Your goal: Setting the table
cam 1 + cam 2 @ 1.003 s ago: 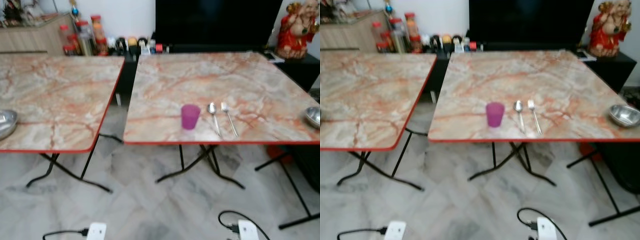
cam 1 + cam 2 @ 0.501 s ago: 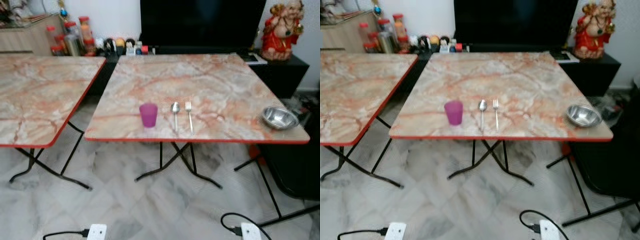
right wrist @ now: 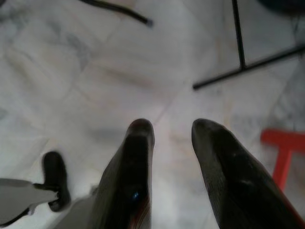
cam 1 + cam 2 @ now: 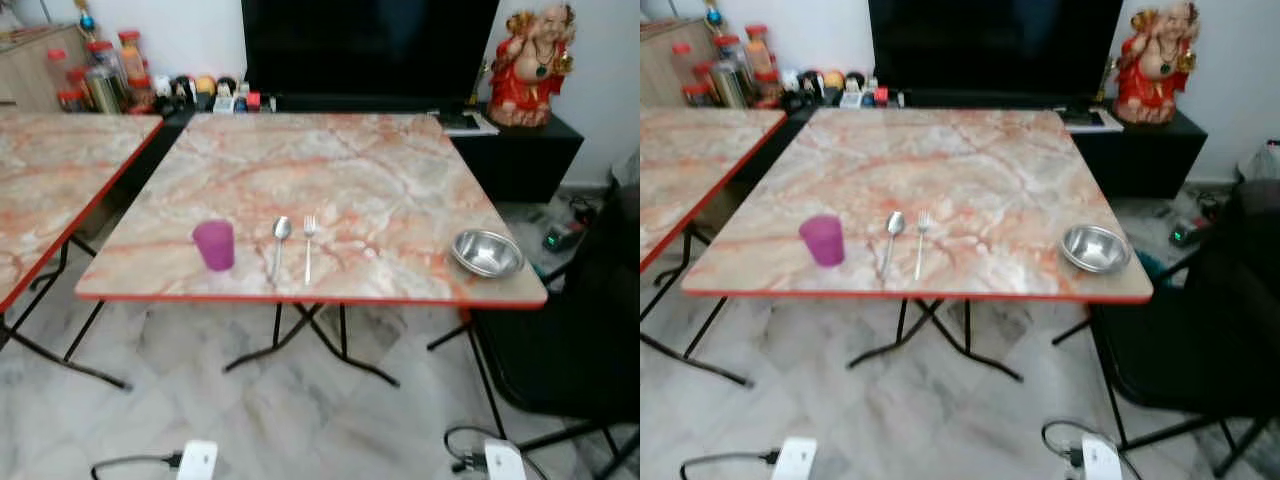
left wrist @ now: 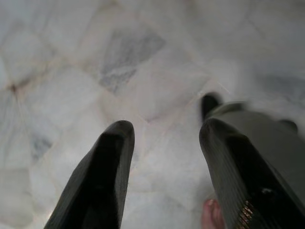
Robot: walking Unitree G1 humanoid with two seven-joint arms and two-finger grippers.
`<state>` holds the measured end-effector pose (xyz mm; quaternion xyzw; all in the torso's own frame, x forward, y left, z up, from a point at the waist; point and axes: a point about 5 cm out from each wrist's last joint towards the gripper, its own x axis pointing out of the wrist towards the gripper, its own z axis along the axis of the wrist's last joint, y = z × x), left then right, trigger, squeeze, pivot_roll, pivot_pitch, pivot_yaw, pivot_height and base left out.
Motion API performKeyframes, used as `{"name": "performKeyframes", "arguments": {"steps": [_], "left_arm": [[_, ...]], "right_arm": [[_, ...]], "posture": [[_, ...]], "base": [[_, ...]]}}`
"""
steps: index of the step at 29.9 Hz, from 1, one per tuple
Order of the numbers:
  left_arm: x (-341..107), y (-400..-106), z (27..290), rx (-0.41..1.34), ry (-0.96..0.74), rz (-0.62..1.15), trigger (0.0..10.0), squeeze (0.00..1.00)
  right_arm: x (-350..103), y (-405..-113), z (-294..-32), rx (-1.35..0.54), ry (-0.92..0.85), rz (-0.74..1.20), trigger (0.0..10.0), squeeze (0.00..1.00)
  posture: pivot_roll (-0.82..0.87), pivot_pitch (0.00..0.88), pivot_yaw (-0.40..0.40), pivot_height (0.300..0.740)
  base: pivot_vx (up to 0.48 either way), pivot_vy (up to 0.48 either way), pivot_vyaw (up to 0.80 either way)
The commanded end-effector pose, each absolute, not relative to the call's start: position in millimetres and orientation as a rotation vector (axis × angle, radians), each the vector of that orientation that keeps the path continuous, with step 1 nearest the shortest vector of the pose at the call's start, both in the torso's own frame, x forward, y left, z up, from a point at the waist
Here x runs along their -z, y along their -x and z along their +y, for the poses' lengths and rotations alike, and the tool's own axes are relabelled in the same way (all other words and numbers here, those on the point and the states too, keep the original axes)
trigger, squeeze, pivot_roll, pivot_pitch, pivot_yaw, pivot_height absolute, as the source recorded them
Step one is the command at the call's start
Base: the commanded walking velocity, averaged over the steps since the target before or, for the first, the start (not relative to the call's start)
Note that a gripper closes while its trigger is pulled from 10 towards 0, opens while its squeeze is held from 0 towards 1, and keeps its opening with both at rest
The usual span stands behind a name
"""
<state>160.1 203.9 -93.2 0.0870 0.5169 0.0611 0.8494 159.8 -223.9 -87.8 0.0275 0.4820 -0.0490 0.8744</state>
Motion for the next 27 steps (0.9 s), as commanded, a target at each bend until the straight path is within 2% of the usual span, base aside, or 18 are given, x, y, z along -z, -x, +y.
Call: {"name": "performKeyframes", "arguments": {"steps": [1,23,27], "left_arm": [[93.7,-159.0,204.0,-0.120,-0.188,1.097,10.0,0.00],[93.5,-159.9,203.5,-0.110,-0.193,1.099,10.0,0.00],[93.6,-159.6,203.8,-0.112,-0.193,1.103,10.0,0.00]], "right_arm": [[90.0,-157.2,-218.4,0.091,-0.069,1.014,10.0,0.00],[90.0,-157.3,-218.4,0.091,-0.070,1.017,10.0,0.00],[89.9,-157.5,-218.4,0.090,-0.071,1.016,10.0,0.00]], "posture": [[0.01,0.000,-0.040,0.740],[0.01,0.000,-0.040,0.740],[0.01,0.000,-0.039,0.740]], "base": [[0.247,-0.409,0.00],[0.000,-0.468,0.00],[0.000,-0.102,0.00]]}}
